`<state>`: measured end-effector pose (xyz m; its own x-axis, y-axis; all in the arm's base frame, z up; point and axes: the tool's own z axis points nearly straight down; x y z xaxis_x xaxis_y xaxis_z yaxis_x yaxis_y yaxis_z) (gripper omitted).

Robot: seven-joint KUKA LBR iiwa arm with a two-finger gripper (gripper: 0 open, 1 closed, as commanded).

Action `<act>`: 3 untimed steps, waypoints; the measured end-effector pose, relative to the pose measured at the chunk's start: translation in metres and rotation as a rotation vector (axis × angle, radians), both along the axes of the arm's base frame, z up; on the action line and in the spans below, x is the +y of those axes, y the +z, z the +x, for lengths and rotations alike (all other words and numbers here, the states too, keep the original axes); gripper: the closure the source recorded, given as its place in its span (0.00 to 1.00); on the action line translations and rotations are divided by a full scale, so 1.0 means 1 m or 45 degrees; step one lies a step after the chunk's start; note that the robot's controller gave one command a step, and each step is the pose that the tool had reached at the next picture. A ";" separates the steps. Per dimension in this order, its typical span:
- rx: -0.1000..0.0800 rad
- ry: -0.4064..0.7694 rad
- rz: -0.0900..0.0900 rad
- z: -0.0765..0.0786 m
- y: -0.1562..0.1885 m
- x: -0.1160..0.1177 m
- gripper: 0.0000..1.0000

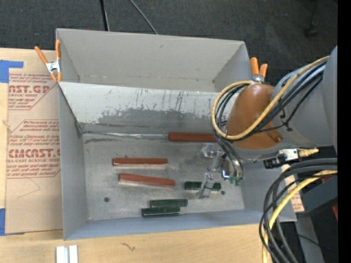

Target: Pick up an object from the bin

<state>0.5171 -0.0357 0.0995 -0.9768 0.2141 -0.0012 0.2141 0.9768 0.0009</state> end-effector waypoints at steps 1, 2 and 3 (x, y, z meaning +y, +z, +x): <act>0.005 -0.160 0.001 -0.001 -0.031 0.000 0.00; 0.002 -0.160 0.000 -0.001 -0.031 0.000 0.00; 0.001 -0.159 0.000 0.000 -0.030 0.001 1.00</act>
Offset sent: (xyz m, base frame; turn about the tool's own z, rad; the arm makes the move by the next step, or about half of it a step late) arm -0.0003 -0.0005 -0.0295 0.1257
